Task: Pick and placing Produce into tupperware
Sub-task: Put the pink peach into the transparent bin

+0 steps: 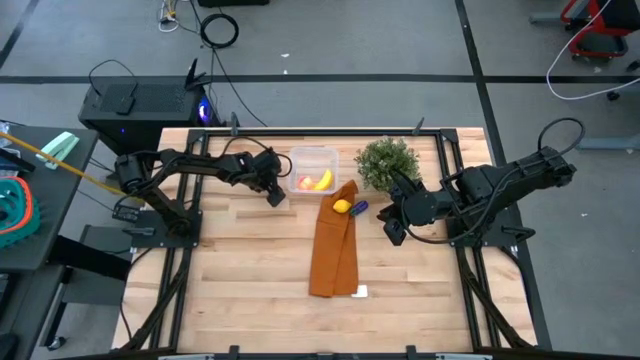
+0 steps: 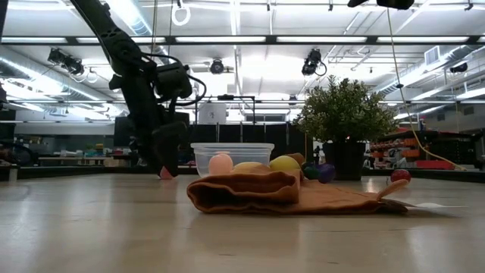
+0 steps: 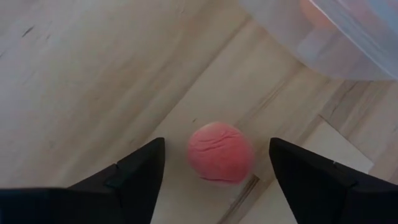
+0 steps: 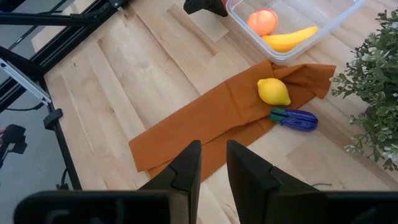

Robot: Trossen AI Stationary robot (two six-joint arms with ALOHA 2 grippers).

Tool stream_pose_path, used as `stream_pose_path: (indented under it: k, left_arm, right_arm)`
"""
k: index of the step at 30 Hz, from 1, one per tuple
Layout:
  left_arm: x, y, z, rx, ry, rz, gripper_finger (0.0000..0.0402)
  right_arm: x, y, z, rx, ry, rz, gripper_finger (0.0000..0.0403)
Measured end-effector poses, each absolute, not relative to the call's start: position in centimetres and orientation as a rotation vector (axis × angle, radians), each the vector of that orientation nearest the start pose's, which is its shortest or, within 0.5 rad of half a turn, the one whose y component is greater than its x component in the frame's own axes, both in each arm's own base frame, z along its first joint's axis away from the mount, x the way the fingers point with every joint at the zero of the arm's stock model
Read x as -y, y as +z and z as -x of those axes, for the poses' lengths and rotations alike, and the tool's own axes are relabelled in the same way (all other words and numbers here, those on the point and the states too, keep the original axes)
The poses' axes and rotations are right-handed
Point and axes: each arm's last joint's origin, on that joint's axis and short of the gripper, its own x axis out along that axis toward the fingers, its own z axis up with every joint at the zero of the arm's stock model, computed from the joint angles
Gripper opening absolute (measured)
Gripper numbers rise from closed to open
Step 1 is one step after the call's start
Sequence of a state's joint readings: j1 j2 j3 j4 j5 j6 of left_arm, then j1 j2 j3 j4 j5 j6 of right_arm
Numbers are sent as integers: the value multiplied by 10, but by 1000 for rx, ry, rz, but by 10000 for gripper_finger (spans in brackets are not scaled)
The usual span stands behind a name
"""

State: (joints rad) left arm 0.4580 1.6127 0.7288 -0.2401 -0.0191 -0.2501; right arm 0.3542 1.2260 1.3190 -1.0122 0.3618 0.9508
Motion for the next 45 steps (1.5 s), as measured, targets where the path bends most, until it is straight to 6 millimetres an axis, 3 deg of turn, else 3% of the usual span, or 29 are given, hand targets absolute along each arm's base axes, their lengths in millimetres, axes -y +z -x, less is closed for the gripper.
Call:
stream_pose_path:
  k: [26, 39, 45]
  left_arm:
    - [-121, 128, -246, -1041, 586, 519, 162]
    - [-122, 129, -247, -1044, 590, 525, 157]
    - [-128, 145, -255, -1042, 575, 517, 158]
  right_arm:
    - [-69, 359, -216, -770, -405, -570, 83]
    - [-69, 359, -216, -772, -402, -572, 83]
    - [-69, 359, -216, -775, -398, -575, 83]
